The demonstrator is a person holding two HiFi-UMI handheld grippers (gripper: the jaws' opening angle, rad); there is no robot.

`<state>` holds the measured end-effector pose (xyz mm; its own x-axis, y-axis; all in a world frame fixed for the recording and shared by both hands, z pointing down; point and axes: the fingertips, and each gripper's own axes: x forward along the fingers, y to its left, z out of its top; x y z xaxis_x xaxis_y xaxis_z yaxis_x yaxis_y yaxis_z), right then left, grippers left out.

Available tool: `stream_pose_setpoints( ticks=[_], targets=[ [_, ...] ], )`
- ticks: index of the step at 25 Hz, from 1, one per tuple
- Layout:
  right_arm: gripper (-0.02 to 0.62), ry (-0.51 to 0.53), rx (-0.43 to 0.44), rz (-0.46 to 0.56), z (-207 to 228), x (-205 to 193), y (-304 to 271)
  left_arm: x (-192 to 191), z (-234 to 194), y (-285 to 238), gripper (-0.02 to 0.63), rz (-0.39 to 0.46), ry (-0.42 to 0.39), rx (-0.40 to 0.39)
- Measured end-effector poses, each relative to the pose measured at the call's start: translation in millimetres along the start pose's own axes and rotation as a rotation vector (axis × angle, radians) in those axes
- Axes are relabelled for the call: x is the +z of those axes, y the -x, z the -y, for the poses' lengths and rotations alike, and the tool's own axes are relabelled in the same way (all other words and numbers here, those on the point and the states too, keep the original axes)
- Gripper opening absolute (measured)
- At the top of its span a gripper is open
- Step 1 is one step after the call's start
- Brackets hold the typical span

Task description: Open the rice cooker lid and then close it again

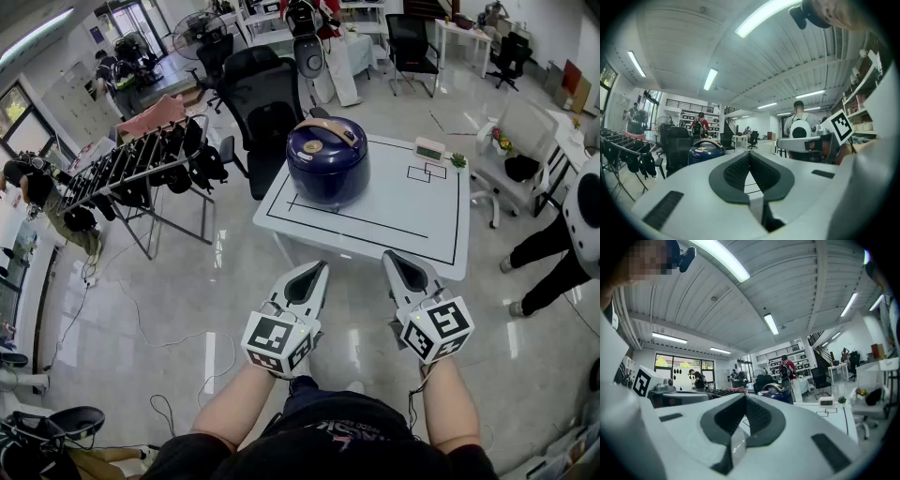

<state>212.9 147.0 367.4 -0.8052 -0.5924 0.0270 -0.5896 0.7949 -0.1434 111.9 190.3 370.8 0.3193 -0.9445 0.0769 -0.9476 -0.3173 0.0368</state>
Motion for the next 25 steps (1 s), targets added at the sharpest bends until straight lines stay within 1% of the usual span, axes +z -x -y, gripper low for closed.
stream_pose_setpoints(
  ticks=[8, 13, 15, 16, 17, 18, 19, 20, 21, 22, 25],
  targets=[
    [-0.002, -0.018, 0.004, 0.003, -0.7, -3.8, -6.3, -2.8, -8.3, -1.3, 0.0, 0.004, 0.016, 0.004],
    [-0.002, -0.01, 0.006, -0.005, -5.7, -4.8, -15.3, -2.7, -20.5, 0.4, 0.003, 0.006, 0.028, 0.014],
    [-0.002, -0.004, 0.001, 0.003, -7.6, -3.0, -20.5, -2.1, -25.3, 0.8, 0.022, 0.005, 0.029, 0.006],
    [0.0, -0.001, -0.005, 0.012, -8.2, -1.1, -22.7, -1.4, -27.2, 1.2, 0.04, 0.005, 0.027, 0.001],
    [0.019, -0.001, -0.01, 0.022, -8.5, 1.1, -24.9, -0.4, -29.2, 1.4, 0.068, 0.005, 0.023, -0.003],
    [0.041, -0.006, -0.011, 0.032, -9.0, 3.4, -27.6, 0.6, -32.3, 1.2, 0.109, 0.006, 0.017, -0.001],
    [0.111, -0.013, -0.007, 0.039, -9.6, 5.4, -31.4, 1.7, -37.0, 0.8, 0.184, 0.008, 0.008, 0.007],
    [0.149, -0.022, -0.004, 0.043, -10.0, 6.7, -35.8, 2.6, -43.3, 0.3, 0.252, 0.01, -0.003, 0.019],
    [0.17, -0.029, -0.005, 0.046, -10.1, 7.5, -40.5, 3.6, -50.5, 0.3, 0.286, 0.013, -0.014, 0.032],
    [0.186, -0.033, -0.01, 0.048, -10.1, 8.0, -45.0, 4.7, -58.1, 0.8, 0.311, 0.015, -0.023, 0.043],
    [0.192, -0.028, -0.032, 0.052, -12.4, 11.3, -56.8, 10.1, -79.1, 4.3, 0.327, 0.026, -0.032, 0.055]
  ],
)
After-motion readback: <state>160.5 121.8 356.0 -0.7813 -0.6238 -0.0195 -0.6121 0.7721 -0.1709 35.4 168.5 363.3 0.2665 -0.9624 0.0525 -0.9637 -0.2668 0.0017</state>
